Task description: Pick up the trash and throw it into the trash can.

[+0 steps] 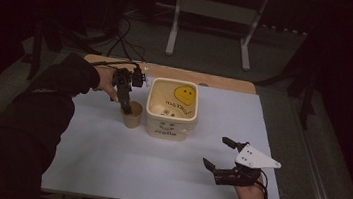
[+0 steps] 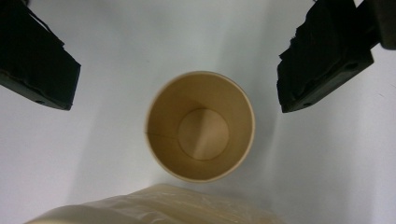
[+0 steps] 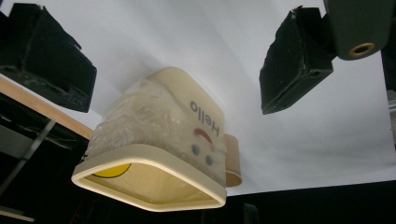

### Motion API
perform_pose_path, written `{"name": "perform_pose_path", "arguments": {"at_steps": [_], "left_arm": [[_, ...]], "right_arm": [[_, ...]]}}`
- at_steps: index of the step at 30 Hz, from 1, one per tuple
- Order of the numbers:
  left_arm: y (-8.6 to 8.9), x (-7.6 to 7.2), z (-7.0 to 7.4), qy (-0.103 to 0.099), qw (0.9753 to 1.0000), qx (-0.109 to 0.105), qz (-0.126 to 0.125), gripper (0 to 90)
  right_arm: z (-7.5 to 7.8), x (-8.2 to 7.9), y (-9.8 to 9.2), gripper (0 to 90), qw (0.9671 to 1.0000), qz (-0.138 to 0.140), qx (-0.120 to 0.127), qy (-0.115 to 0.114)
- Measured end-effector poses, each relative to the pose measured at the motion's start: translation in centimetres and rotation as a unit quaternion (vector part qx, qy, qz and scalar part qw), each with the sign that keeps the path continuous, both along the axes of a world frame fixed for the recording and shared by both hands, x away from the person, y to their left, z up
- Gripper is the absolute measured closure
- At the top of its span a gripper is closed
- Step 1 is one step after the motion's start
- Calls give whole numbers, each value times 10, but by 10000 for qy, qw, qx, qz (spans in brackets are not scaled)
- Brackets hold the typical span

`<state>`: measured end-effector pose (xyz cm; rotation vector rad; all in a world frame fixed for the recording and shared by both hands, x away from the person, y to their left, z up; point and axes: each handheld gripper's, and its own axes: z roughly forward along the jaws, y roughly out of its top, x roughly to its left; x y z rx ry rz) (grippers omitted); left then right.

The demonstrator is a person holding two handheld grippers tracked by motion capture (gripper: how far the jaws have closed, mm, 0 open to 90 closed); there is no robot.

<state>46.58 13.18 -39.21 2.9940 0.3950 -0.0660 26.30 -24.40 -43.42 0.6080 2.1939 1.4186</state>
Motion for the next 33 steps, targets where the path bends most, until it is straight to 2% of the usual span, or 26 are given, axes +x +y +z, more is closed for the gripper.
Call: {"name": "perform_pose_path", "arguments": {"at_steps": [4,8,14,21,26,33], "left_arm": [[-2,2,-11,-79,9999,-1,-129,5],[-3,7,-20,1,9999,-74,-128,5],[-3,10,-28,23,9998,-32,-207,5],[-1,14,-40,61,9999,-60,-124,5],[-3,15,-49,75,9998,-36,-173,5],[-4,16,-57,206,9996,23,-183,20]], "right_arm": [[0,0,0,108,10000,-2,-6,15],[0,0,0,108,10000,13,-14,10],[0,0,0,108,10000,21,-7,18],[0,0,0,109,10000,45,-22,16],[-1,0,0,108,10000,41,-19,39],[-1,0,0,109,10000,42,-16,40]]}}
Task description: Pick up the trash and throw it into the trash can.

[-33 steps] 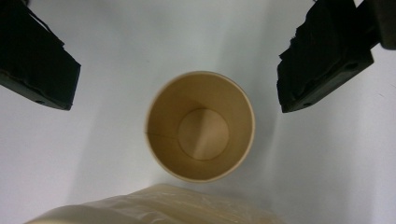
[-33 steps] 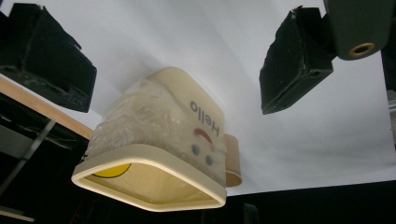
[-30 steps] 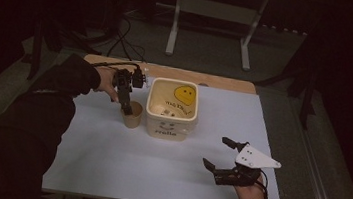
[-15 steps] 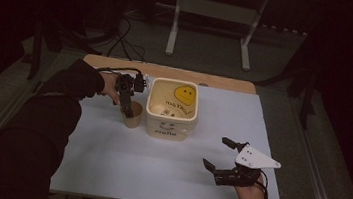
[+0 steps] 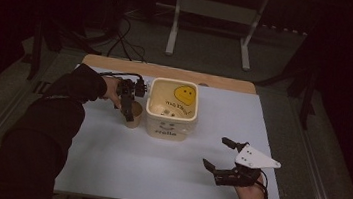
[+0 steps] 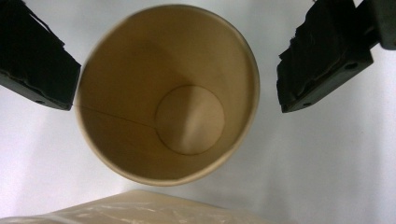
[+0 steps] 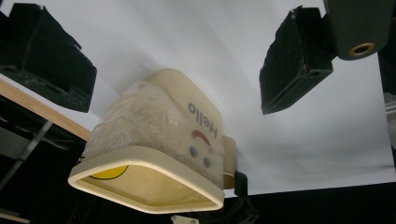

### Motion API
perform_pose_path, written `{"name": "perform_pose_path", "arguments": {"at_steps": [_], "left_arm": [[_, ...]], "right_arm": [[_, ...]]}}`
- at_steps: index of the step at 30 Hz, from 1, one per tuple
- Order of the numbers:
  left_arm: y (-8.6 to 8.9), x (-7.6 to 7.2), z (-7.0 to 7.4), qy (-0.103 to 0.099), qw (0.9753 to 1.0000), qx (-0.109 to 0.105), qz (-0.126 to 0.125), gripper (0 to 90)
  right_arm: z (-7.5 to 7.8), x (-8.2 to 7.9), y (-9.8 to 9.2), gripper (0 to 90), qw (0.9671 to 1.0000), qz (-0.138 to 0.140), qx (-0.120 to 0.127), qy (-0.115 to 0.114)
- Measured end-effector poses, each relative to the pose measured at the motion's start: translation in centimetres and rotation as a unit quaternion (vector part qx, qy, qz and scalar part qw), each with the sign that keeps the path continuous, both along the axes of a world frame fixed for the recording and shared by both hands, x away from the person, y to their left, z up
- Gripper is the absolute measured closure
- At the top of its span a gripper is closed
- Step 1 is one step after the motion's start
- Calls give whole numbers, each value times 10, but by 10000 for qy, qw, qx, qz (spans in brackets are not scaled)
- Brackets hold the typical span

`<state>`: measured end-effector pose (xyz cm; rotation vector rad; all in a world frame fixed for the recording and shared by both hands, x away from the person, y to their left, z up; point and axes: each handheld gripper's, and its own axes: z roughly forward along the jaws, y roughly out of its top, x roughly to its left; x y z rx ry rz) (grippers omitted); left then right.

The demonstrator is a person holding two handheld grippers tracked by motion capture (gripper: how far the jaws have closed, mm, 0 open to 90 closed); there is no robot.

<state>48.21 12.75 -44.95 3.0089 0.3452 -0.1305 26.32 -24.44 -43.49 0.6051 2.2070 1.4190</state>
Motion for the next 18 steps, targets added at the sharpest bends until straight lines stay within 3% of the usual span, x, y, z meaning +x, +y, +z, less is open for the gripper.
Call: {"name": "perform_pose_path", "arguments": {"at_steps": [8,18], "left_arm": [[2,1,-3,62,9995,-204,-247,183],[9,1,4,-63,9989,-341,-315,243]], "right_arm": [[0,0,0,109,10000,7,-3,-3],[0,0,0,109,10000,0,-6,-6]]}}
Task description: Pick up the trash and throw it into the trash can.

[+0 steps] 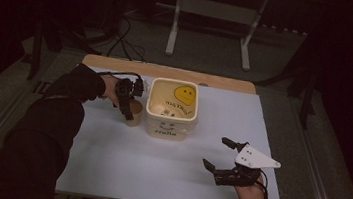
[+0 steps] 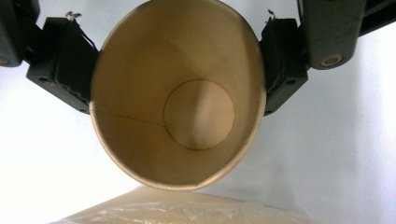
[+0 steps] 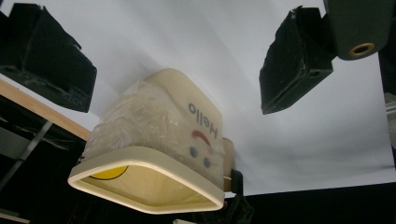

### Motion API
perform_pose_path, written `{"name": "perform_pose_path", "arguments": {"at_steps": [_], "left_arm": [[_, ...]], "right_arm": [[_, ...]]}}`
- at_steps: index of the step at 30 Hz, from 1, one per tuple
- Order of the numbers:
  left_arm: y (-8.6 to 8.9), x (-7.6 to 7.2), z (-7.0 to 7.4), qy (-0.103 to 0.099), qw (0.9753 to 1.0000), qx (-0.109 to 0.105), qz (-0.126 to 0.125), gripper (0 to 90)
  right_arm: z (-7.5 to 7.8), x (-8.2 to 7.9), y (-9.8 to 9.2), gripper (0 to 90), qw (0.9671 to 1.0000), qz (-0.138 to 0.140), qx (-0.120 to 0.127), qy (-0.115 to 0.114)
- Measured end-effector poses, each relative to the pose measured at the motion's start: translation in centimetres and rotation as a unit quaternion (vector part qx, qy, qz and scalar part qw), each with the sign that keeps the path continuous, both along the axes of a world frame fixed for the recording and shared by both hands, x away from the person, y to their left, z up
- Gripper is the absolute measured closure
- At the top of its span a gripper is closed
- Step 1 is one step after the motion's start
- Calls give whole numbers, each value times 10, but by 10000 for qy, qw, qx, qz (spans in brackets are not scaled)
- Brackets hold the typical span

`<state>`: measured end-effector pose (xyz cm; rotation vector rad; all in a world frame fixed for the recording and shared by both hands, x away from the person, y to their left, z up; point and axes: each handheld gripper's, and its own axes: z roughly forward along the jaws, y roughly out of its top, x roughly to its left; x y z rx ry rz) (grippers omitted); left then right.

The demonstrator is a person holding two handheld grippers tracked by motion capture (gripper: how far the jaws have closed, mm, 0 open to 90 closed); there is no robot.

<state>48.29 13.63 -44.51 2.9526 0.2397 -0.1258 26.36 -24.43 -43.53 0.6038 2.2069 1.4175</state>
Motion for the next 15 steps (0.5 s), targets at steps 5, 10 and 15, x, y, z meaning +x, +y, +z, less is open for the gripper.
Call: {"name": "perform_pose_path", "arguments": {"at_steps": [5,10,15], "left_arm": [[4,-2,9,6,9999,-96,40,250],[6,-4,17,18,9999,-128,41,251],[9,-7,27,80,9998,-150,45,256]], "right_arm": [[0,0,0,109,10000,0,3,-4],[0,0,0,109,10000,-4,20,4],[1,1,0,109,10000,-4,28,-3]]}}
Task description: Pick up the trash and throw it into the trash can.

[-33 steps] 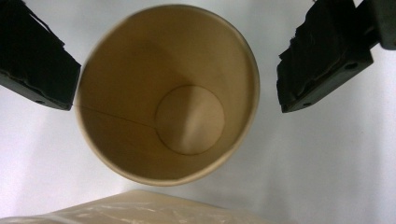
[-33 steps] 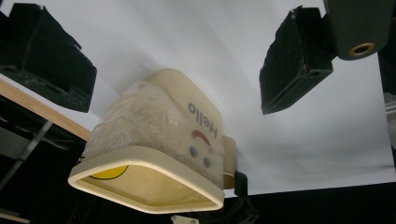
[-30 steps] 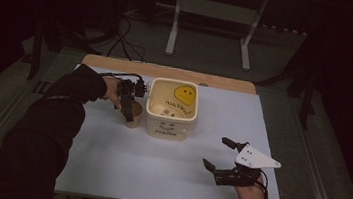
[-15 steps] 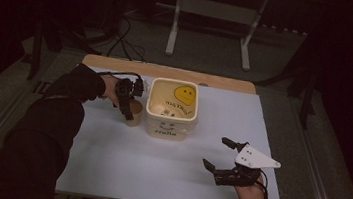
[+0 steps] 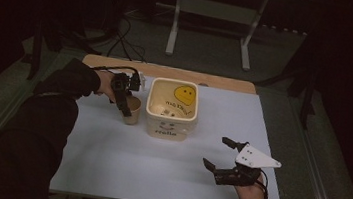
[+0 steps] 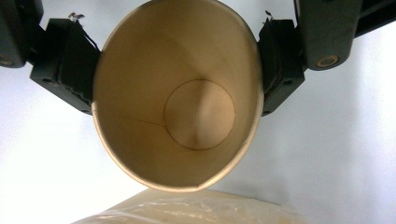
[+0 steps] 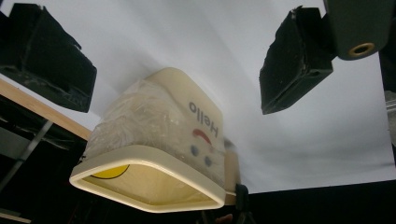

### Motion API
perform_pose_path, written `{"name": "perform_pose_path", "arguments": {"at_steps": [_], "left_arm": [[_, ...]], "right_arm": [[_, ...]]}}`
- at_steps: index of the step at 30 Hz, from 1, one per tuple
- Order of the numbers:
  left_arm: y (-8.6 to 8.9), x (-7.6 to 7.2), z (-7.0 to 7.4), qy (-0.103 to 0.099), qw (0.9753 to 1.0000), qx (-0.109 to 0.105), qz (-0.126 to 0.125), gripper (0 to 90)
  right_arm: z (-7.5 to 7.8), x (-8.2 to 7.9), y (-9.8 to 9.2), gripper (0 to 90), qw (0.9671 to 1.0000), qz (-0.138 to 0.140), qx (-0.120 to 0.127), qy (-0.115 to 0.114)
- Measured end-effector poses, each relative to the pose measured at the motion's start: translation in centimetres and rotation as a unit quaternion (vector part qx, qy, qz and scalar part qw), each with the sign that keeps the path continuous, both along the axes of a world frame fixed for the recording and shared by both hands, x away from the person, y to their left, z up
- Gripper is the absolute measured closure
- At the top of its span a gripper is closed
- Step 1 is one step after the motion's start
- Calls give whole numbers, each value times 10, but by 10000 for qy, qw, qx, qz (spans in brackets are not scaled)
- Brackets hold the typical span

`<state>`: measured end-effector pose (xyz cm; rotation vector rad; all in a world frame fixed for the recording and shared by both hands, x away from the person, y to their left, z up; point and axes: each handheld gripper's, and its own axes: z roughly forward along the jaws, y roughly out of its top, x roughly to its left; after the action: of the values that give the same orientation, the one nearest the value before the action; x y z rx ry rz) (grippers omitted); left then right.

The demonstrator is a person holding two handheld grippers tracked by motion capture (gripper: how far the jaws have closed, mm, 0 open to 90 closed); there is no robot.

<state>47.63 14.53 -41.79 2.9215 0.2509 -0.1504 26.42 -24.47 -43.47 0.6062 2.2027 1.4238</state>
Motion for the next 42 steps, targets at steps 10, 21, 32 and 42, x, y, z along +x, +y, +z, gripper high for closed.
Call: {"name": "perform_pose_path", "arguments": {"at_steps": [10,21,32,42], "left_arm": [[4,-7,23,-5,10000,49,-2,262],[7,-13,47,-21,10000,59,9,266],[6,-21,78,-143,9999,56,6,272],[1,-25,102,-234,9997,28,-36,277]], "right_arm": [[0,0,0,109,10000,-9,16,-2],[0,0,0,109,10000,-16,32,-6],[0,0,0,109,10000,-11,30,-11],[0,0,0,109,10000,3,52,-19]]}}
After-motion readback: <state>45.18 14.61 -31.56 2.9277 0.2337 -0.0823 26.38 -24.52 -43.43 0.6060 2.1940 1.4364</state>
